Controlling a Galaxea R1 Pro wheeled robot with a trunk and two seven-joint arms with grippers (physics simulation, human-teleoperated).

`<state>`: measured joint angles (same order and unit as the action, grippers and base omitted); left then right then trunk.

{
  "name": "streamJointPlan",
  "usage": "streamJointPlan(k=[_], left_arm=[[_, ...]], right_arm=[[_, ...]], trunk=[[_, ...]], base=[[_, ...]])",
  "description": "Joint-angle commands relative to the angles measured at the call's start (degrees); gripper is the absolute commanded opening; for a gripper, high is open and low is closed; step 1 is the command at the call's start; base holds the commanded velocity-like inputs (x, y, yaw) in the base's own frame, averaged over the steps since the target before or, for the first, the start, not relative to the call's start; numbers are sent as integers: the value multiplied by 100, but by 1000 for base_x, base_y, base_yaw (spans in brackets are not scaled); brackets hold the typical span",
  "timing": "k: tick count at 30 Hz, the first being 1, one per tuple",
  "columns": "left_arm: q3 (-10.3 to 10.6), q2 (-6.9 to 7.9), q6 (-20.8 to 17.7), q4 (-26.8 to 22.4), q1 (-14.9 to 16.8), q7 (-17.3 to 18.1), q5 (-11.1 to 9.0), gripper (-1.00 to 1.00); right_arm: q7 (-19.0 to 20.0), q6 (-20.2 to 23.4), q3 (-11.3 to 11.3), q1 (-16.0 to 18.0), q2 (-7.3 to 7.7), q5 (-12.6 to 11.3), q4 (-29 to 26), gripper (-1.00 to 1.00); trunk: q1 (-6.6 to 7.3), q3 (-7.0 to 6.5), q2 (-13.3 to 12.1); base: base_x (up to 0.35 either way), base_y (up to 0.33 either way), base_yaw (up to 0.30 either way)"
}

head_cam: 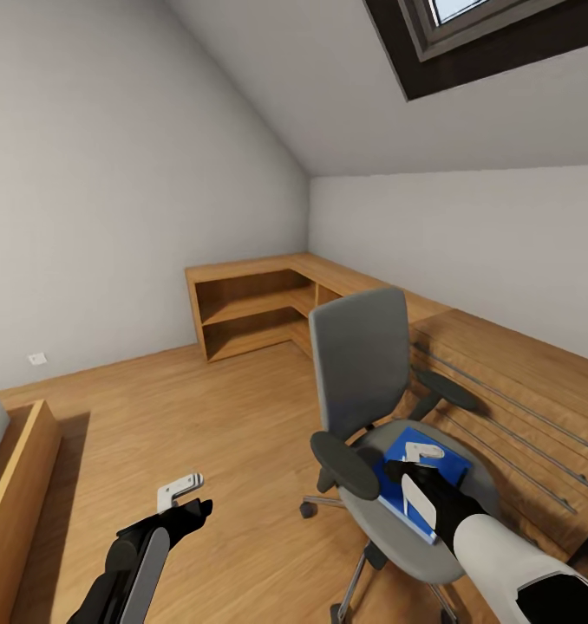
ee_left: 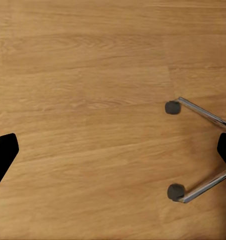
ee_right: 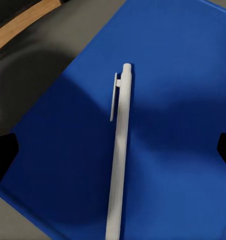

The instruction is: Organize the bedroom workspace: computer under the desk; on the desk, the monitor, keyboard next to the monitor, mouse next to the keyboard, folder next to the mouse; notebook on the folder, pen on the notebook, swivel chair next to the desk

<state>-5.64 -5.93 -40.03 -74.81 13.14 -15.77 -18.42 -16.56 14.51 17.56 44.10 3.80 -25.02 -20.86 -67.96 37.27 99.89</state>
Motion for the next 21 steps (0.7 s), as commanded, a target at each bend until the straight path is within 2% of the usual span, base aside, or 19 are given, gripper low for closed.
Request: streamJointPlan(k=[1,6,19,21], left_arm=[[-7,-4,-21,-7,4,-44,-60,100],[-7,-4,-16,-7,2,-48,-57,100],[-7,-4,-22,-7,4,-43,-57,100],[-7,-4,-22,-7,4,-46,-57,100]], right_arm=[[-40,34,48,2,7,-42,-15,100],[-37,34,48,2,7,-44,-15,100],[-32,34,51,2,7,-44,-15,100],[-33,34,53,2,7,-42,-15,100]], trunk=[[0,6,3],[-87,78,163],[-87,78,163],[-131,114,244]], base=[[0,0,0],[0,0,0],[0,0,0],[0,0,0]])
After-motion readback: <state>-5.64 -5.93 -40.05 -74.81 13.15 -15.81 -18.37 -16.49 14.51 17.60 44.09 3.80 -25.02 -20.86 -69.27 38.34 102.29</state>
